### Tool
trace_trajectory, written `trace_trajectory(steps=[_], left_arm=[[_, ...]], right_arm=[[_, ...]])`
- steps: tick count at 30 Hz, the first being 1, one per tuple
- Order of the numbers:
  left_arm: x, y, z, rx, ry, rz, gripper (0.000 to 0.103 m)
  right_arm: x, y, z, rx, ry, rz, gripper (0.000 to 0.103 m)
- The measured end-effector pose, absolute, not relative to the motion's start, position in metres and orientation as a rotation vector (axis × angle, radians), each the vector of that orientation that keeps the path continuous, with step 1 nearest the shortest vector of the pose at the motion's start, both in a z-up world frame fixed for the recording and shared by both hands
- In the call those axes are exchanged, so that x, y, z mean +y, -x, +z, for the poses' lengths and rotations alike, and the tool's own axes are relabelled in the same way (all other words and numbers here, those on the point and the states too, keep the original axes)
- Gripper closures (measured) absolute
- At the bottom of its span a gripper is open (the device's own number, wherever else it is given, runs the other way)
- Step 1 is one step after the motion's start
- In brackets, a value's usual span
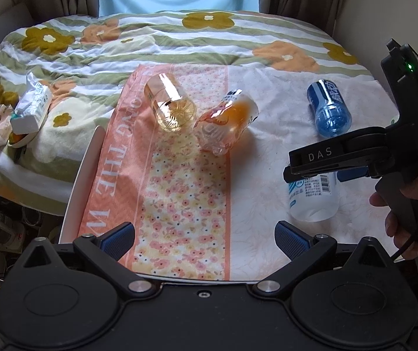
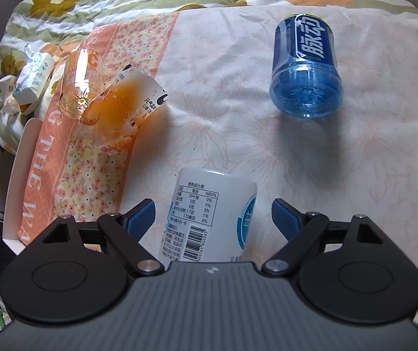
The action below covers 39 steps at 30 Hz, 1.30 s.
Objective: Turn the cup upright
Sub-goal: 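Grasp the white cup with the left gripper while the right gripper releases it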
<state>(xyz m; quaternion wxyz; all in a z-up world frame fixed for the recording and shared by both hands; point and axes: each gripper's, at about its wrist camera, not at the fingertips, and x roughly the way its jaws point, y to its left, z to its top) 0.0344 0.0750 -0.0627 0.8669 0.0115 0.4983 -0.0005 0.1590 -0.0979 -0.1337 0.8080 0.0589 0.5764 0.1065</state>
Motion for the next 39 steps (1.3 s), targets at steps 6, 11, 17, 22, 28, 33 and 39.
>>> trace_trajectory(steps=[6, 11, 17, 22, 28, 33, 39], left_arm=[[0.063, -0.040, -0.052, 1.027, -0.035, -0.014, 0.000], [0.044, -0.051, -0.042, 1.013, -0.046, -0.046, 0.000], [0.013, -0.078, -0.038, 1.035, -0.057, -0.114, 0.000], [-0.014, -0.111, -0.057, 1.114, -0.061, -0.158, 0.001], [-0.037, -0.146, -0.089, 1.236, -0.080, -0.185, 0.006], [-0.044, -0.167, -0.113, 1.333, -0.089, -0.185, 0.009], [-0.050, -0.185, -0.129, 1.402, -0.115, -0.191, 0.009]], right_arm=[[-0.112, -0.156, -0.114, 1.208, -0.174, 0.251, 0.001], [-0.143, -0.148, -0.082, 1.147, -0.239, 0.240, 0.001], [-0.207, -0.135, -0.050, 1.061, -0.310, 0.168, 0.001], [-0.250, -0.122, -0.048, 1.031, -0.297, 0.108, 0.001], [-0.276, -0.111, -0.073, 1.068, -0.252, 0.073, 0.001], [-0.288, -0.108, -0.095, 1.107, -0.272, 0.080, 0.001], [-0.296, -0.110, -0.114, 1.147, -0.310, 0.081, 0.001]])
